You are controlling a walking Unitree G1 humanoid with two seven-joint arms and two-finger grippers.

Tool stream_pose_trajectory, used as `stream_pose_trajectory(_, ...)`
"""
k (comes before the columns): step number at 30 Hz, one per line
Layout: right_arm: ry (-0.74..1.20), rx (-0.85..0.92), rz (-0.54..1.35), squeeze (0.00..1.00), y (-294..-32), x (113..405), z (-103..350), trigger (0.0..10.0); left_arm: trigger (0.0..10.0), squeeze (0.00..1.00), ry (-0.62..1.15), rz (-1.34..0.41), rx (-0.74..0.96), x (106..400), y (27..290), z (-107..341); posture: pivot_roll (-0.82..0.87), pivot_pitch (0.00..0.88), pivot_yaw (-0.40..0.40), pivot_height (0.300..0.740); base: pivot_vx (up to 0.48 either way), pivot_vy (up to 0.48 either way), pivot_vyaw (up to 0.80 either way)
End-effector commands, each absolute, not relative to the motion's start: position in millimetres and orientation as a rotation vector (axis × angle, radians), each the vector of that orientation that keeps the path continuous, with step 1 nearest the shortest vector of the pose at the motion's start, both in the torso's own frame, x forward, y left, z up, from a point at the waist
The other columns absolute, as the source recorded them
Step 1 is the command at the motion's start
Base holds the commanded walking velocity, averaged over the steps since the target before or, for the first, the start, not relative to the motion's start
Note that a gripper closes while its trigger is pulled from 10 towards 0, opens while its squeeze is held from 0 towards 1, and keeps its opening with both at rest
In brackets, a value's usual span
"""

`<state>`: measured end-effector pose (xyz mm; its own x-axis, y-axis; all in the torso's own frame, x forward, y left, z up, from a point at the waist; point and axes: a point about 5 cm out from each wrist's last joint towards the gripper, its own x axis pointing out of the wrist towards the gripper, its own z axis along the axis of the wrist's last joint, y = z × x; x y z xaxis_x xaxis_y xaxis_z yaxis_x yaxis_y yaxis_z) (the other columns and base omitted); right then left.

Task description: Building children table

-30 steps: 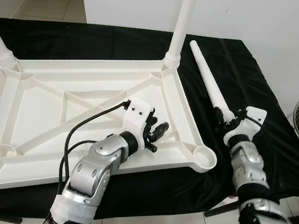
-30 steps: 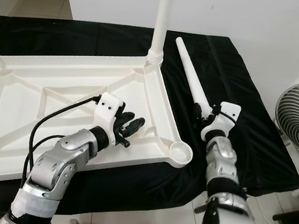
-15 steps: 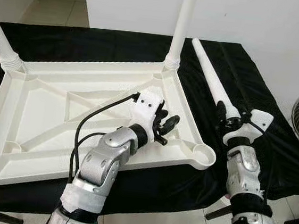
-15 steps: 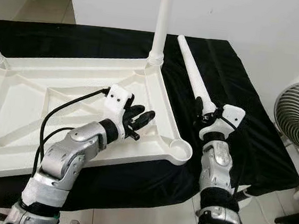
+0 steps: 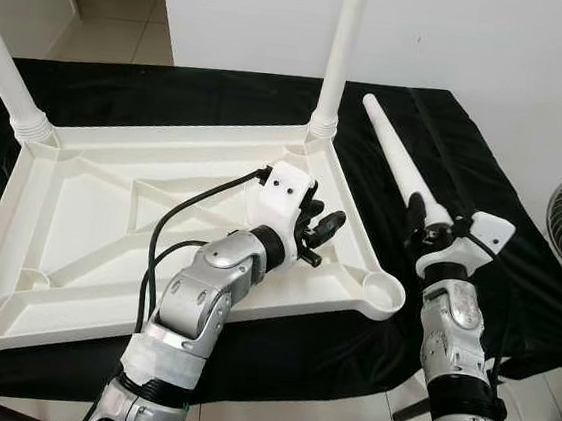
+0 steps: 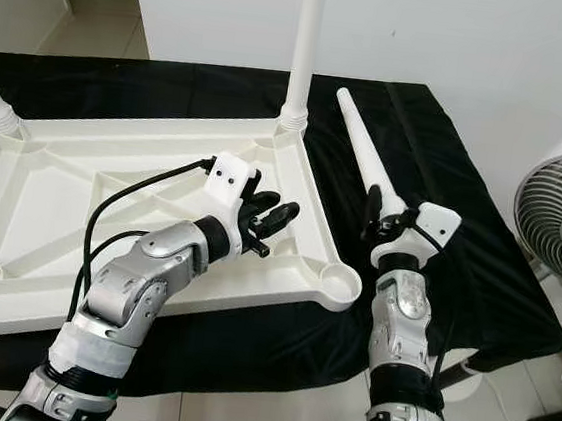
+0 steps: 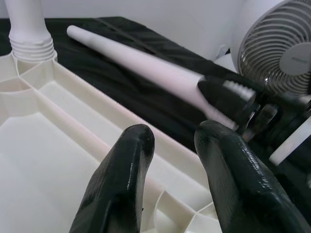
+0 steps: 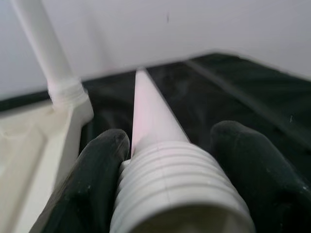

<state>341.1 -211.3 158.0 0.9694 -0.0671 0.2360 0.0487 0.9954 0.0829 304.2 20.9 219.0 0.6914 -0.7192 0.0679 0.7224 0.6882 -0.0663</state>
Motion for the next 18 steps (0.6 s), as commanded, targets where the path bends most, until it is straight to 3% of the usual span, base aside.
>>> stream_pose_trajectory(1,-0.066,0.026,-0.075,0.00,-212,337,128,10.0,10.0,0.00,-0.036,-0.861,-0.092,302,17,218,-0.03,0.076,0.016,0.740,0.000,0.000,0.00)
stream_pose_trajectory(6,0.089,0.000,-0.113,0.00,-218,329,103,10.0,10.0,0.00,-0.036,-0.862,-0.098,301,17,219,-0.03,0.092,0.014,0.740,0.000,0.000,0.00)
stream_pose_trajectory(7,0.094,0.010,-0.120,1.00,-220,328,102,10.0,10.0,0.00,-0.034,-0.861,-0.100,301,18,219,-0.03,0.092,0.015,0.740,0.000,0.000,0.00)
stream_pose_trajectory(14,0.081,0.014,-0.122,1.00,-221,328,106,10.0,10.0,0.00,-0.033,-0.861,-0.104,300,18,218,-0.02,0.097,0.015,0.740,0.000,0.000,0.00)
stream_pose_trajectory(15,0.060,0.001,-0.112,0.00,-221,330,112,10.0,10.0,0.00,-0.031,-0.863,-0.108,298,17,218,-0.02,0.097,0.015,0.740,0.000,0.000,0.00)
stream_pose_trajectory(18,0.042,-0.014,-0.106,0.00,-220,330,116,10.0,10.0,0.00,-0.030,-0.863,-0.110,298,17,218,-0.02,0.097,0.016,0.740,0.000,0.000,0.00)
